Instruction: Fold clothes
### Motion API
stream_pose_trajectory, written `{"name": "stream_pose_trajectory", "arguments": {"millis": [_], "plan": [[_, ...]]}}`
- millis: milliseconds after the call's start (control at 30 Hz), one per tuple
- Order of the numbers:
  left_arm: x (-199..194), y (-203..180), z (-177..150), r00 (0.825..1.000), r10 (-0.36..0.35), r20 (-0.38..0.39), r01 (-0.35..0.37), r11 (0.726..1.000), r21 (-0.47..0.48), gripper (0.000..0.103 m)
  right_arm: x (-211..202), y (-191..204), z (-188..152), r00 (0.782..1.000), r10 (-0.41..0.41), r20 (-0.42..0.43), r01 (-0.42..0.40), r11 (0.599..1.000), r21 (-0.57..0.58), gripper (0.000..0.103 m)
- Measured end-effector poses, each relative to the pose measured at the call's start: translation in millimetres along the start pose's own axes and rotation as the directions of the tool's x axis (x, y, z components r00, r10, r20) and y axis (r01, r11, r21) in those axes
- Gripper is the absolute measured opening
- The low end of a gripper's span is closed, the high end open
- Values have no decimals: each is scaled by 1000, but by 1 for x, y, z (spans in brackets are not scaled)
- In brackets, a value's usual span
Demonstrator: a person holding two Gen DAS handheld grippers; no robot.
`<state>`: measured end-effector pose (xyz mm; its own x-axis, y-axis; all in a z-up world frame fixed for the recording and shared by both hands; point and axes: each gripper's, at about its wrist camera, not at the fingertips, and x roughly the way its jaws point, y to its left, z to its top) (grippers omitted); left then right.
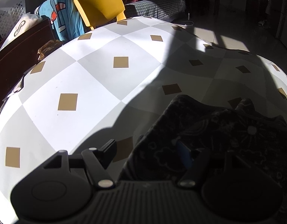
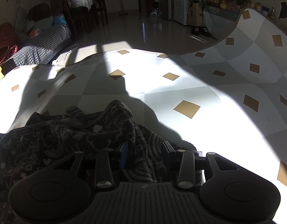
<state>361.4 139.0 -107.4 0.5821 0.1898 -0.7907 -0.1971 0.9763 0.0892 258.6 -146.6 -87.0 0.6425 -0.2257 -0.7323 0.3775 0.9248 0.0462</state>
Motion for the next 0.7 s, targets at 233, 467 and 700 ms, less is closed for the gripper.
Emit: {"name": "stream_pose_trajectory", "arguments": {"millis": [233,467,700], "plan": [[5,-3,-1,1000,0,-6,0,1000,7,70,2,4,2,1000,-7,1,7,1000,-18,43],[7,-2,-1,1000,-10,-25,10,1000,-7,65,7,6,1,1000,-3,-24,2,1000,-19,44],[5,-5,-2,1000,-19,-22,19,1000,-2,56,7,9,-1,1000,9,-27,-10,999,-36,44]]}}
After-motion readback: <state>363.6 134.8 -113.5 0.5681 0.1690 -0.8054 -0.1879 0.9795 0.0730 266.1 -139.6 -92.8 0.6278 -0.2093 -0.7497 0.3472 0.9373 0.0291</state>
